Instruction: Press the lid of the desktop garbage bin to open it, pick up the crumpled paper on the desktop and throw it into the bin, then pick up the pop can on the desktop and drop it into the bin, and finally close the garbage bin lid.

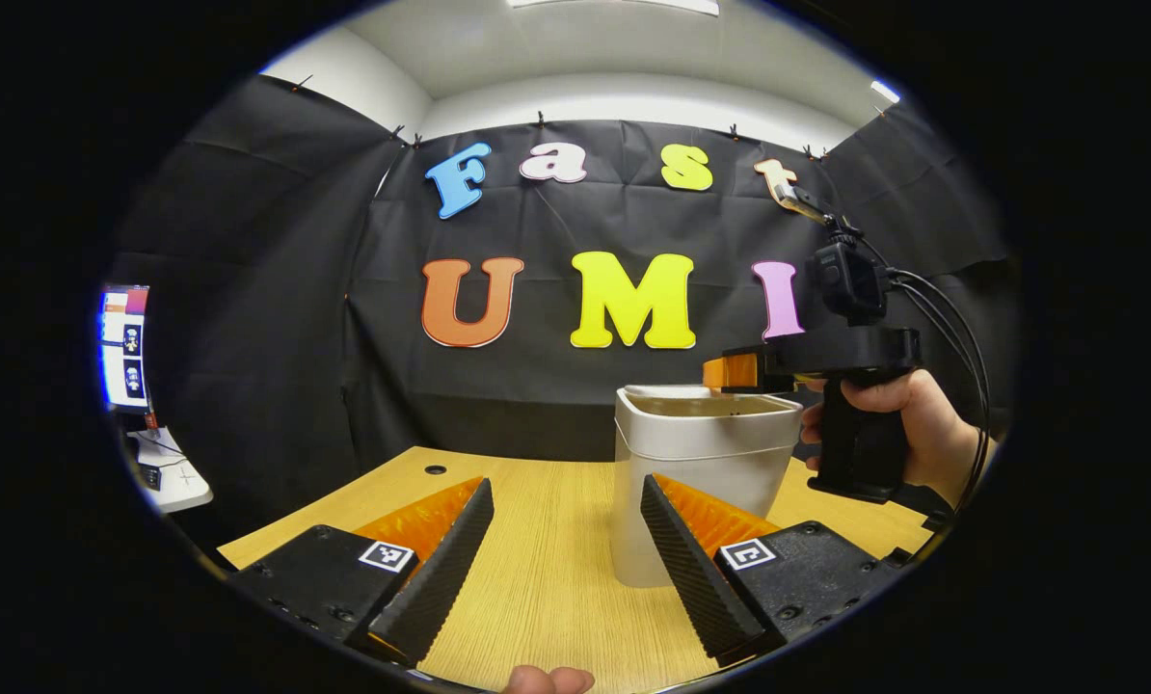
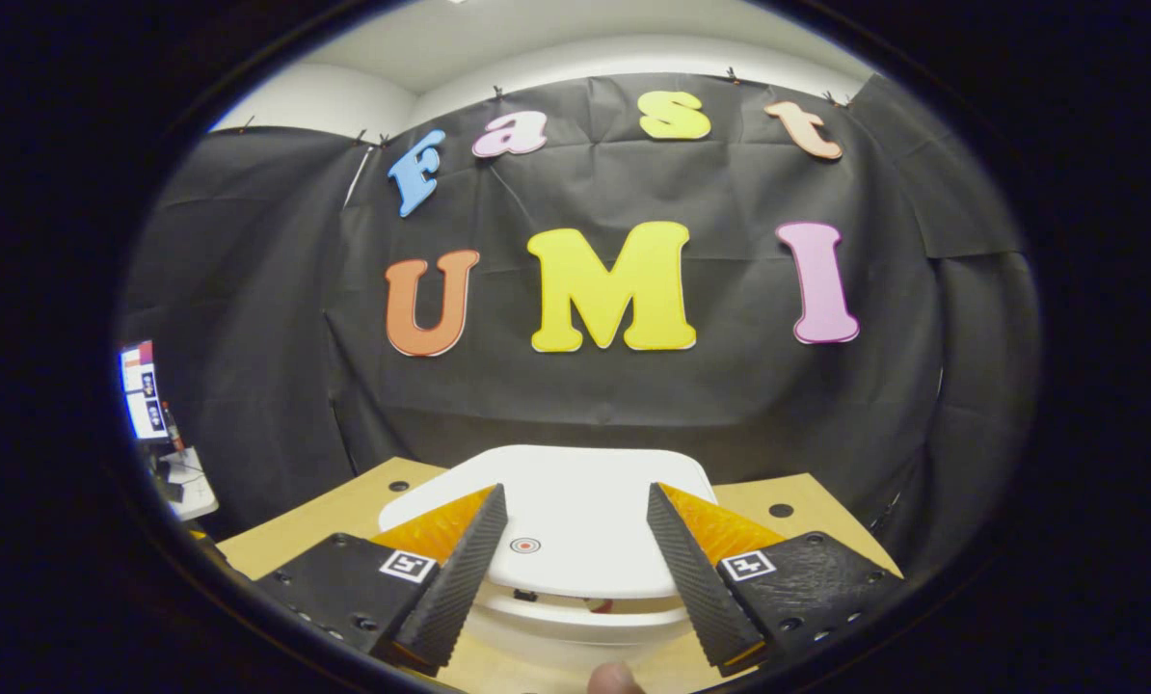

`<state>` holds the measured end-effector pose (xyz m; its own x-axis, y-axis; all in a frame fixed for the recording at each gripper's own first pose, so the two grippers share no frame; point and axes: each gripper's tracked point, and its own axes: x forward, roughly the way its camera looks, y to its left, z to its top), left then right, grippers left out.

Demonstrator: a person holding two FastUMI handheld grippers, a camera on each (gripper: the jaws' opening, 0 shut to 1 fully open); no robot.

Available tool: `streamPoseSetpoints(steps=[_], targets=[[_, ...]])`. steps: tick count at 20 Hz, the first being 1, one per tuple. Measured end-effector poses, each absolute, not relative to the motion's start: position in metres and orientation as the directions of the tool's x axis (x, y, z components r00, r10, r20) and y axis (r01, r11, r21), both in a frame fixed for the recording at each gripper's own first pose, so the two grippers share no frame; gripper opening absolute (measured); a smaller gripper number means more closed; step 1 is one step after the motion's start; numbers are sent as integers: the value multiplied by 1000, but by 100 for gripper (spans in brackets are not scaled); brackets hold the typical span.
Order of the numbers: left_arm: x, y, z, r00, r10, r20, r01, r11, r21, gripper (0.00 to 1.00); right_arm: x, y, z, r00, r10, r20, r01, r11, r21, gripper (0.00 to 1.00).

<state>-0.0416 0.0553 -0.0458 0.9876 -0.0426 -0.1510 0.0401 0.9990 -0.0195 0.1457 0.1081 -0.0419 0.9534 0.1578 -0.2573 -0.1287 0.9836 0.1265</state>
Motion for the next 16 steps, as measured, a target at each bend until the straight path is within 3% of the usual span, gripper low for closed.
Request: streamPoseSetpoints(steps=[14,16], targets=[[-37,53,-58,987,-46,-155,47,999,6,99,141,108,-60,958,136,-252,-116,989,92,94],[-36,51,-63,986,-53,-159,53,999,-4,99,140,109,-63,971,116,-211,-107,993,52,95]])
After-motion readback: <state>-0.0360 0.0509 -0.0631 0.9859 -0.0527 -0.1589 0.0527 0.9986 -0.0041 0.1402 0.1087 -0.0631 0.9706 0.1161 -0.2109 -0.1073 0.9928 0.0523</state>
